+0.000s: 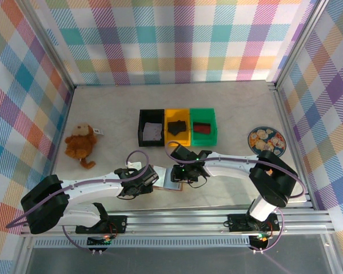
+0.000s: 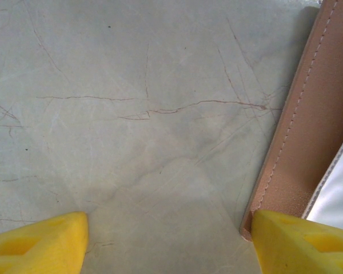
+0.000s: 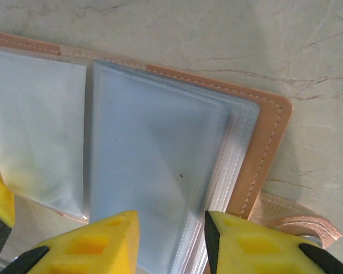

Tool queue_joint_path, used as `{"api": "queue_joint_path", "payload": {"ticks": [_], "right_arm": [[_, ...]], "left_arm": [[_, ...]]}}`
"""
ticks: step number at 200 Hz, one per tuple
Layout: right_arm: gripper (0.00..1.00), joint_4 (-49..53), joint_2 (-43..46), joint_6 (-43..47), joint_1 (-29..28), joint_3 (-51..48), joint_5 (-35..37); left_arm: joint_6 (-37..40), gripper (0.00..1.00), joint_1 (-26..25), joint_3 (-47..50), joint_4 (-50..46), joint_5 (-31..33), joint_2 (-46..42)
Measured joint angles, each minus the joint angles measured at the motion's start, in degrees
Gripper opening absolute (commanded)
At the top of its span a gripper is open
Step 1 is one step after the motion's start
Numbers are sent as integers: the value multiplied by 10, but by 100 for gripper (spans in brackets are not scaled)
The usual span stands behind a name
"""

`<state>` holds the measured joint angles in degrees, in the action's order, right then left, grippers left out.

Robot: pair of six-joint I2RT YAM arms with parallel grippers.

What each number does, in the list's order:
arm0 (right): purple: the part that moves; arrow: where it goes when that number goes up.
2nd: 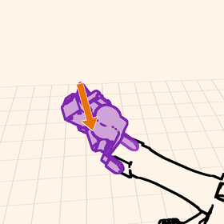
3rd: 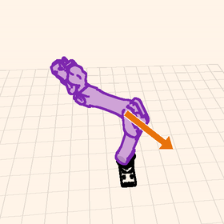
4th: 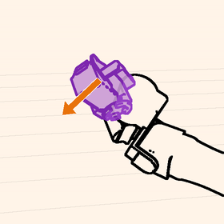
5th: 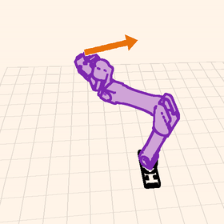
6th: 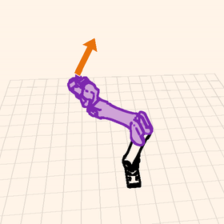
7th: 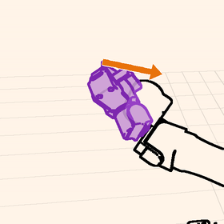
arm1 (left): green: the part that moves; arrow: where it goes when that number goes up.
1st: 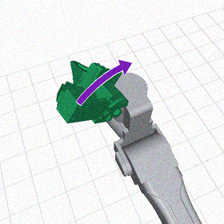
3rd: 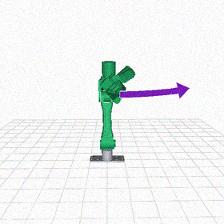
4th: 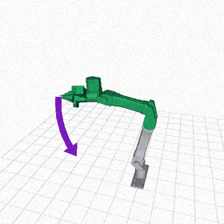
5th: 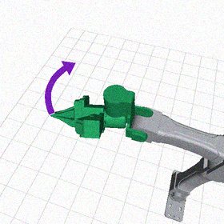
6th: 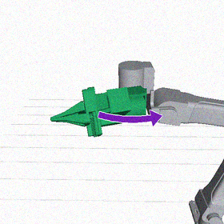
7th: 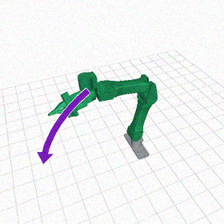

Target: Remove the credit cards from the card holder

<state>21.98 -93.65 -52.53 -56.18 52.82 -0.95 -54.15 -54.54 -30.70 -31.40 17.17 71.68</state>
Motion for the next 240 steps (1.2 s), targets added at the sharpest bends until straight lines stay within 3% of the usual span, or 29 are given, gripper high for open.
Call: {"api": "queue_joint_path", "payload": {"ticks": [175, 240], "right_arm": [[38, -39, -36, 9, 2, 22, -58], [38, -59, -38, 25, 0, 89, -90]], "left_arm": [[0, 74, 0, 0, 1, 0, 3], [0, 74, 0, 0, 1, 0, 3]]}}
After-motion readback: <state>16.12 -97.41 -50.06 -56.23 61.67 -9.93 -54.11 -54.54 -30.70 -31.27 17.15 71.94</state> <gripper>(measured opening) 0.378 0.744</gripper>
